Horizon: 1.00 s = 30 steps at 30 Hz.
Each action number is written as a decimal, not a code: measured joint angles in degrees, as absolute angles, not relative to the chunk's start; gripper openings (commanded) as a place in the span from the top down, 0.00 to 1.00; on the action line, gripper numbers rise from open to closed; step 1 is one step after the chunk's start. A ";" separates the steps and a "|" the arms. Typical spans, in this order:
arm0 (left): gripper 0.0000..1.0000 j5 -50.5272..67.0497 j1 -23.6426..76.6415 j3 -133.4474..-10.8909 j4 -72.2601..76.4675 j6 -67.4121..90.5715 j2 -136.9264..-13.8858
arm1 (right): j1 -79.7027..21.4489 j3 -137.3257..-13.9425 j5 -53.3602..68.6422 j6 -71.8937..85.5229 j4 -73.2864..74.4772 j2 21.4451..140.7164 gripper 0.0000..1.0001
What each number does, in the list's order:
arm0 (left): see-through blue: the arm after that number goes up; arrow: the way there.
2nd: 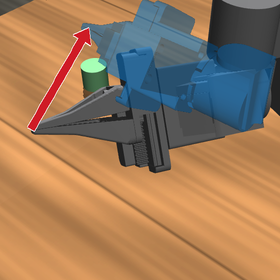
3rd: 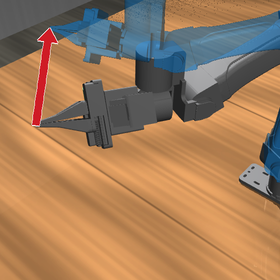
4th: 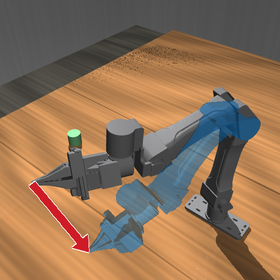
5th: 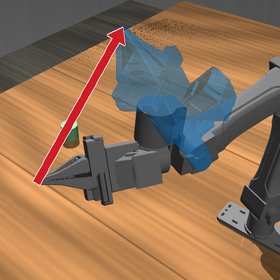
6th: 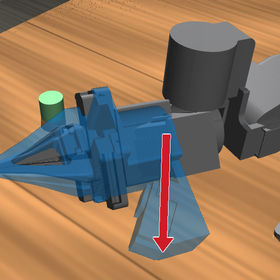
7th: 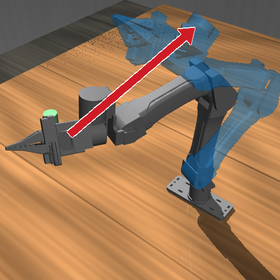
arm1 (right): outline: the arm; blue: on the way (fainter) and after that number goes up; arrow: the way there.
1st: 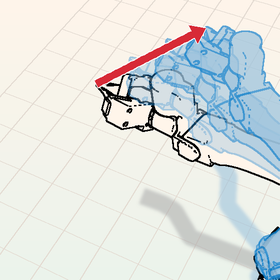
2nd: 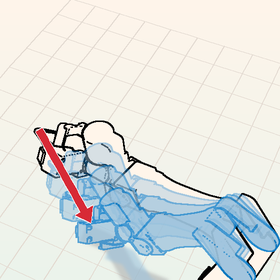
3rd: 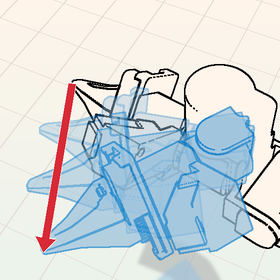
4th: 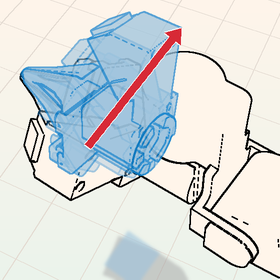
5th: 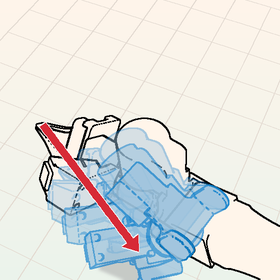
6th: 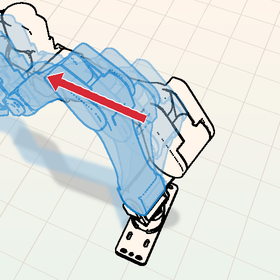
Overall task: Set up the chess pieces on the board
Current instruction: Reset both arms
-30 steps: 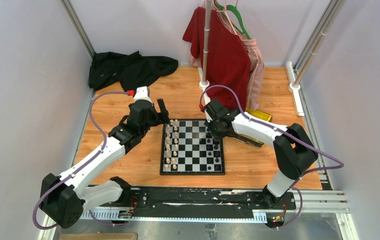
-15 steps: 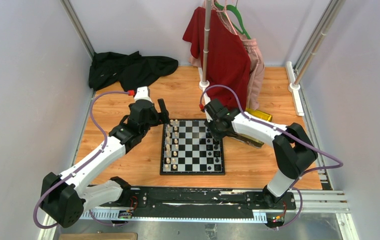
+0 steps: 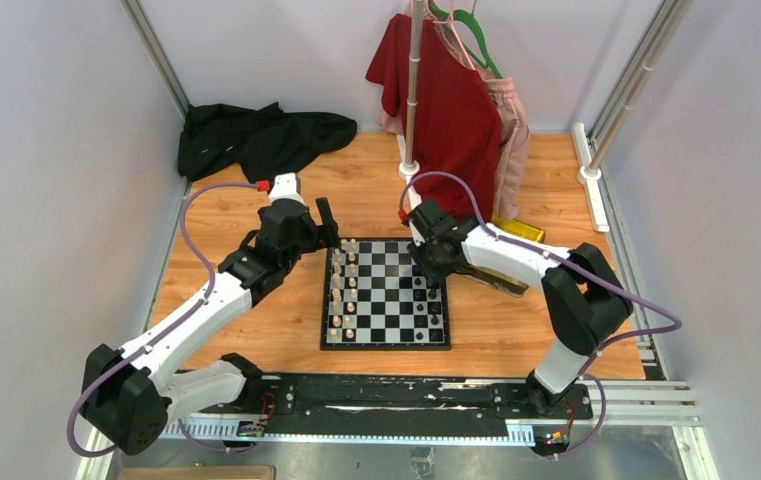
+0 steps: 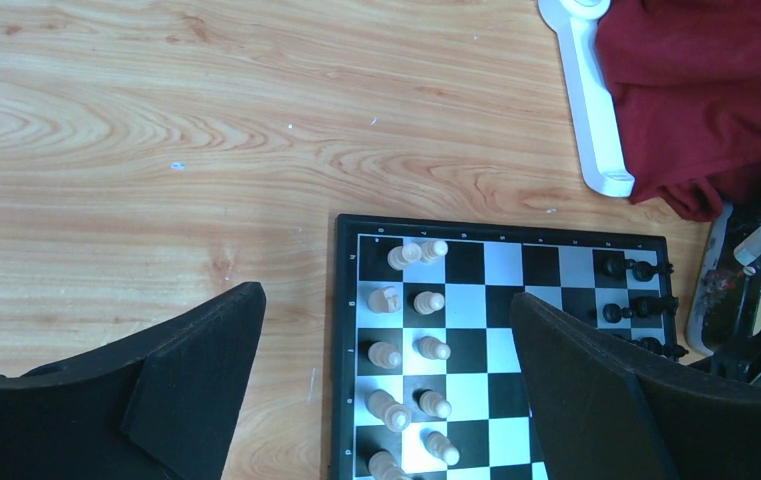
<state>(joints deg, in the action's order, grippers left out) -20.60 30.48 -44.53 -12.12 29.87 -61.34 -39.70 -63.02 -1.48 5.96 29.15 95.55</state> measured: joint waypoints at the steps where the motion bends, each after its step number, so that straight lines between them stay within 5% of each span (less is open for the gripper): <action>1: 0.00 -20.60 30.46 -44.53 -12.12 29.87 -61.34 | -39.70 -63.02 -1.48 5.96 29.17 95.55 0.61; 30: 0.00 -21.69 27.57 -45.67 -12.16 29.30 -60.75 | -39.70 -66.08 -4.45 6.31 32.64 81.43 0.60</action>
<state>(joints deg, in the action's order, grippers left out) -21.69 27.57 -45.67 -12.16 29.30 -60.75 -39.70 -66.08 -4.45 6.31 32.64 81.43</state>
